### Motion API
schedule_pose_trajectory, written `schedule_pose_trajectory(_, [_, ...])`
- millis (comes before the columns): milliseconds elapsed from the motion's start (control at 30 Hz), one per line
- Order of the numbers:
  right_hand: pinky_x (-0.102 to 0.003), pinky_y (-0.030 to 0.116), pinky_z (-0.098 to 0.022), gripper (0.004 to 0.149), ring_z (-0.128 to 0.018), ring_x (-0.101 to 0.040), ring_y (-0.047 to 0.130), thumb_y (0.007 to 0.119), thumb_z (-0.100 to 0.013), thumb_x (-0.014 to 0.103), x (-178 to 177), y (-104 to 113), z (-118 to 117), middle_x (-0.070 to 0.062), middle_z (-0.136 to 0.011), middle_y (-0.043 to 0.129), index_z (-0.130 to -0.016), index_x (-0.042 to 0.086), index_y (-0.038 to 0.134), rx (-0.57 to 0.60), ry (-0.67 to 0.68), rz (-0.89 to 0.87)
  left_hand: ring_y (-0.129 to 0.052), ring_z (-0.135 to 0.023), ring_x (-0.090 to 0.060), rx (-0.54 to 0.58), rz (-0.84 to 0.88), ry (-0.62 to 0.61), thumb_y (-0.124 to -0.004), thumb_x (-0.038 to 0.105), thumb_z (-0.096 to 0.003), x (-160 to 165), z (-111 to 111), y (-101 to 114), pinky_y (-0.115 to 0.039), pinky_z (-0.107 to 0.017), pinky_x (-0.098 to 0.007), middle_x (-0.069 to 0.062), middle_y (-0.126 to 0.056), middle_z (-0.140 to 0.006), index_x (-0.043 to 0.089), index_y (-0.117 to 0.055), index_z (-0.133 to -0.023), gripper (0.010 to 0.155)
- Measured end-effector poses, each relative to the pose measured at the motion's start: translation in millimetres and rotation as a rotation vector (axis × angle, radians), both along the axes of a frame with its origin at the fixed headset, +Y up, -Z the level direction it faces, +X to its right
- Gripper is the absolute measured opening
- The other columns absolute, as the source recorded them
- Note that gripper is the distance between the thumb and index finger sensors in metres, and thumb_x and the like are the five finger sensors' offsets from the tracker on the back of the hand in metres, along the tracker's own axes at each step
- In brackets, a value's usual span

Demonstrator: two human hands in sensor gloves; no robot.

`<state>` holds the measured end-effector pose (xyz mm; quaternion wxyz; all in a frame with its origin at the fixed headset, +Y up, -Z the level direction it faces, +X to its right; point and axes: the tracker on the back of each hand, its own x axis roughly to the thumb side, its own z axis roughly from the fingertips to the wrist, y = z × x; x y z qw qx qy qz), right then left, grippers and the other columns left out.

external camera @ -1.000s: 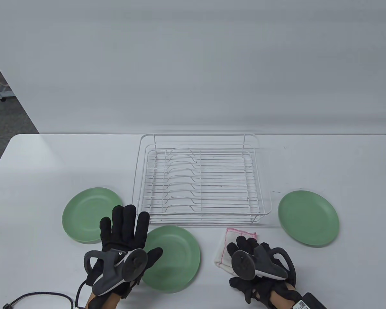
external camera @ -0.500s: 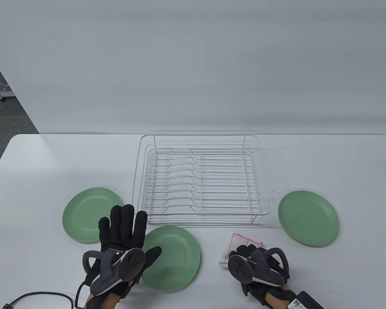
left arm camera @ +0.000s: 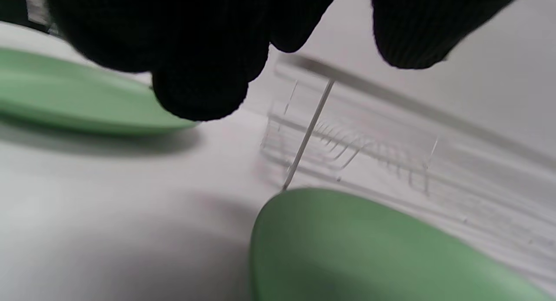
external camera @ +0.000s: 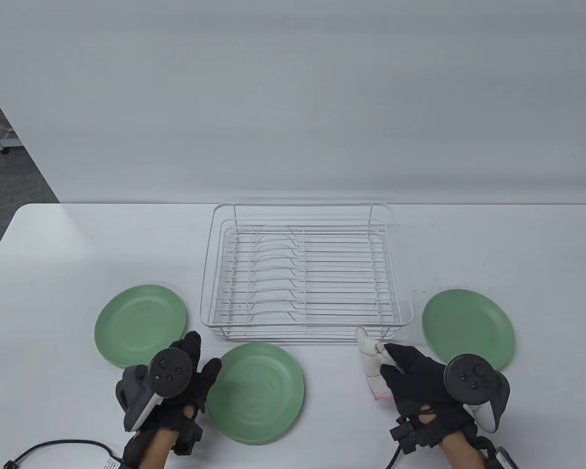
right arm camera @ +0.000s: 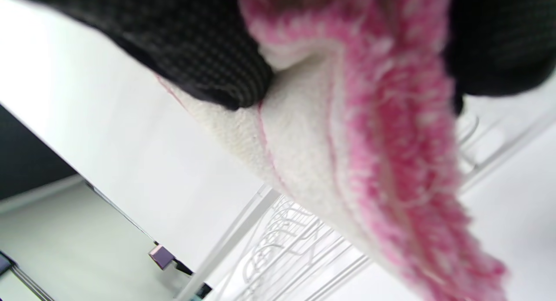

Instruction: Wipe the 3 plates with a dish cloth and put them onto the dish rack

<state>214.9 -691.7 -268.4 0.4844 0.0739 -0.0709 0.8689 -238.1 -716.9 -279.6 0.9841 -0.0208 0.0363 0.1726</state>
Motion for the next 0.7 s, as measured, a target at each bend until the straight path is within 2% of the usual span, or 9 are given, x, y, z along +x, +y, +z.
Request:
schedule_pose_trajectory(33, [-0.052,0.088,-0.027,0.048,-0.042,-0.042,0.1,0.094,-0.031,0.029,0,-1,-1,-0.019,-0.065,0.098,-0.076,0.015,0.09,-0.012,0.003,-0.036,-0.101,-0.054,-0.034,-0.071,-0.004,0.01,-0.083,0.058,-0.0407,0,-4,-8,-0.087,-0.034,-0.048,-0.021,-0.075,-0.095,0.015,-0.058,-0.102,0.079])
schedule_pose_trajectory(133, [-0.052,0.088,-0.028,0.048,-0.042,-0.042,0.1,0.094,-0.031,0.029,-1,-2,-1,-0.019,-0.066,0.098,-0.077,0.015,0.089,-0.027,0.018,-0.059,-0.103,-0.046,-0.03,-0.187,-0.033,0.029,-0.085,0.058,-0.0394,4,-11,-25,-0.088,-0.029,-0.046,-0.02,-0.077,-0.089,0.014,-0.058,-0.1,0.08])
schedule_pose_trajectory(300, [-0.052,0.088,-0.028,0.048,-0.042,-0.042,0.1,0.093,-0.031,0.029,-2,-3,0,-0.019,-0.066,0.098,-0.077,0.014,0.089,-0.034,0.026,-0.077,-0.104,-0.035,-0.024,-0.273,-0.104,0.027,-0.088,0.056,-0.038,12,-17,-39,-0.089,-0.022,-0.043,-0.015,-0.085,-0.078,0.015,-0.066,-0.095,0.074])
schedule_pose_trajectory(433, [-0.052,0.088,-0.028,0.048,-0.042,-0.042,0.1,0.093,-0.032,0.029,-2,-4,0,-0.019,-0.066,0.098,-0.077,0.014,0.089,-0.048,0.028,-0.088,-0.104,-0.021,-0.018,-0.264,-0.125,0.005,-0.092,0.047,-0.0391,13,-22,-42,-0.089,-0.012,-0.041,-0.01,-0.094,-0.063,0.017,-0.08,-0.084,0.055])
schedule_pose_trajectory(533, [-0.052,0.088,-0.028,0.048,-0.042,-0.042,0.1,0.093,-0.032,0.029,-3,-5,0,-0.019,-0.066,0.098,-0.077,0.014,0.089,-0.062,0.032,-0.095,-0.104,-0.016,-0.016,-0.307,0.004,0.036,-0.091,0.044,-0.04,5,-22,-44,-0.089,-0.008,-0.039,-0.011,-0.094,-0.061,0.017,-0.079,-0.082,0.051])
schedule_pose_trajectory(600, [-0.052,0.088,-0.028,0.048,-0.042,-0.042,0.1,0.093,-0.032,0.029,-3,-5,0,-0.019,-0.066,0.098,-0.077,0.014,0.089,-0.073,0.035,-0.103,-0.104,-0.014,-0.015,-0.319,0.135,0.032,-0.091,0.042,-0.0407,-2,-22,-44,-0.089,-0.005,-0.039,-0.013,-0.095,-0.065,0.018,-0.078,-0.081,0.049])
schedule_pose_trajectory(700, [-0.052,0.088,-0.028,0.048,-0.042,-0.042,0.1,0.093,-0.032,0.029,-4,-5,0,-0.019,-0.066,0.098,-0.077,0.014,0.089,-0.089,0.039,-0.111,-0.107,-0.008,-0.014,-0.346,0.44,-0.032,-0.087,0.042,-0.0434,-13,-20,-45,-0.091,-0.001,-0.037,-0.017,-0.094,-0.078,0.022,-0.075,-0.08,0.043])
